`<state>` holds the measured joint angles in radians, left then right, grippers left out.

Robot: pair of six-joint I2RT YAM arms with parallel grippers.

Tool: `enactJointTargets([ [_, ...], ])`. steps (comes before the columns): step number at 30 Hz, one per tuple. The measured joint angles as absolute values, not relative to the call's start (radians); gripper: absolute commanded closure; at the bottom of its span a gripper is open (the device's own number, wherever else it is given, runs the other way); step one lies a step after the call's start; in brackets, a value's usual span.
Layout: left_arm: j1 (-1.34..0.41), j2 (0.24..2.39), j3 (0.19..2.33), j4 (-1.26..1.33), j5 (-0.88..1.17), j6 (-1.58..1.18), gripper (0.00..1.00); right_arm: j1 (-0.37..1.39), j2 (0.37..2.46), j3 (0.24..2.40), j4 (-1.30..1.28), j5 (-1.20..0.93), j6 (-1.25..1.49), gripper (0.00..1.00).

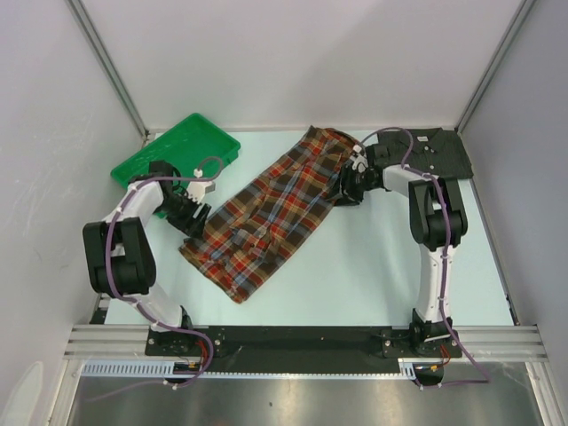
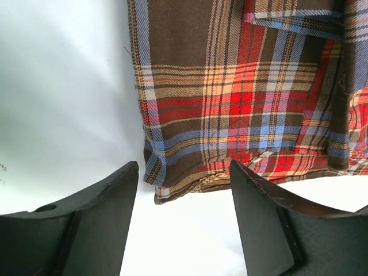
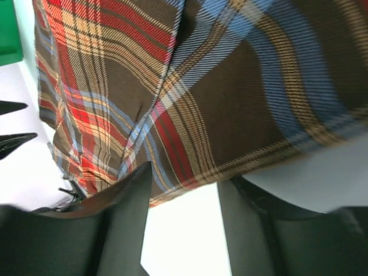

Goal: Fold and stack the long sleeve shirts
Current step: Fold the shirt

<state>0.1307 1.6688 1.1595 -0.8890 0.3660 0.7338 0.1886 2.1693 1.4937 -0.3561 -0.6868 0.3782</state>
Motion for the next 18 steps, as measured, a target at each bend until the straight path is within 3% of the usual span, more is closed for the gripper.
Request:
enactJointTargets([
  [2,0.131,1.666,1.164,-0.893,0.366,0.730,0.30,0.195,2.169,1.469,-0.319,-0.692,0.406,0.77],
  [3,0.131,1.663,1.166,-0.896,0.367,0.730,0.30,0.197,2.169,1.454,-0.307,-0.693,0.420,0.91],
  [5,0.132,1.652,1.168,-0.899,0.367,0.730,0.30,0.193,2.170,1.423,-0.296,-0.704,0.435,1.00],
  [11,0.132,1.579,1.167,-0.908,0.371,0.743,0.32,0.143,2.172,1.431,-0.377,-0.721,0.382,1.00],
  [15,0.126,1.556,1.151,-0.910,0.375,0.773,0.34,0.081,2.259,1.636,-0.586,-0.683,0.226,1.00],
  [17,0.116,1.556,1.132,-0.911,0.376,0.789,0.34,0.068,2.320,1.765,-0.668,-0.655,0.155,0.91],
  [18,0.105,1.556,1.120,-0.913,0.379,0.796,0.34,0.062,2.358,1.850,-0.723,-0.638,0.108,0.73],
])
